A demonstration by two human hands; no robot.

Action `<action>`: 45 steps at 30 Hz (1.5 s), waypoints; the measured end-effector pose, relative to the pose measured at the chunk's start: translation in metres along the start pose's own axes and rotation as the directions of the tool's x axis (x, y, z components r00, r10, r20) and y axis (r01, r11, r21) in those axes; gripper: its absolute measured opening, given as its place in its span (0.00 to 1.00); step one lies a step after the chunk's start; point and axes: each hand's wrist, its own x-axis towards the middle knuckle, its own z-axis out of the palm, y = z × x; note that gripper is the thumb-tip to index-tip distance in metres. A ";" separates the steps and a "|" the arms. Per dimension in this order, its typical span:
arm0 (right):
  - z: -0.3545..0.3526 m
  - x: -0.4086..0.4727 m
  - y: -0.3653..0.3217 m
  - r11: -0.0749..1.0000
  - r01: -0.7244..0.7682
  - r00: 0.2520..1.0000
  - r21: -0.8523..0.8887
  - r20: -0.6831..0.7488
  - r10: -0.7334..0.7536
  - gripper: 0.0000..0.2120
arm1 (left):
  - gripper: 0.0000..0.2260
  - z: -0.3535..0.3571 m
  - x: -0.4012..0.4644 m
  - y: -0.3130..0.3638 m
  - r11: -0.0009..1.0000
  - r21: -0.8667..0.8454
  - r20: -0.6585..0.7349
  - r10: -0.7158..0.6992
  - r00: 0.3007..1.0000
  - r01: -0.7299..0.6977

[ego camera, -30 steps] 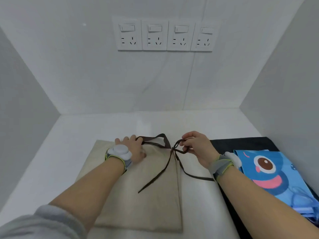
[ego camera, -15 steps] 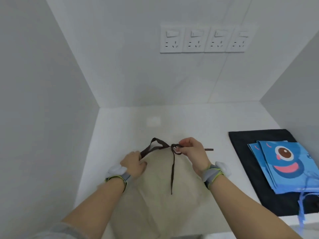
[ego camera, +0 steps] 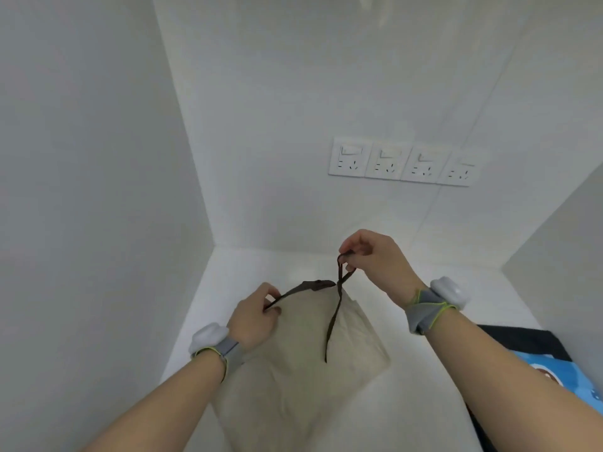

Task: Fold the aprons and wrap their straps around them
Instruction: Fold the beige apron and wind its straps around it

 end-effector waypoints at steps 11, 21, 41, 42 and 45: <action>-0.041 0.040 -0.144 0.937 0.291 0.944 0.193 0.104 -0.314 0.06 | 0.05 -0.076 -0.003 0.082 0.943 -0.237 -0.366 0.137 0.921 -0.234; -0.046 0.094 -0.235 0.879 0.476 0.879 0.024 -0.040 -0.475 0.09 | 0.06 -0.165 0.043 0.141 0.882 -0.212 -0.551 0.248 0.797 -0.421; -0.046 0.248 -0.320 0.817 0.573 0.734 -0.070 -0.401 -0.548 0.12 | 0.06 -0.245 0.173 0.222 0.765 -0.339 -0.671 0.211 0.711 -0.547; -0.044 0.252 -0.316 0.822 0.561 0.720 -0.098 -0.433 -0.542 0.13 | 0.05 -0.244 0.176 0.220 0.773 -0.336 -0.667 0.208 0.716 -0.538; -0.033 0.257 -0.301 0.807 0.539 0.655 -0.240 -0.483 -0.581 0.12 | 0.05 -0.238 0.183 0.211 0.808 -0.314 -0.651 0.199 0.733 -0.498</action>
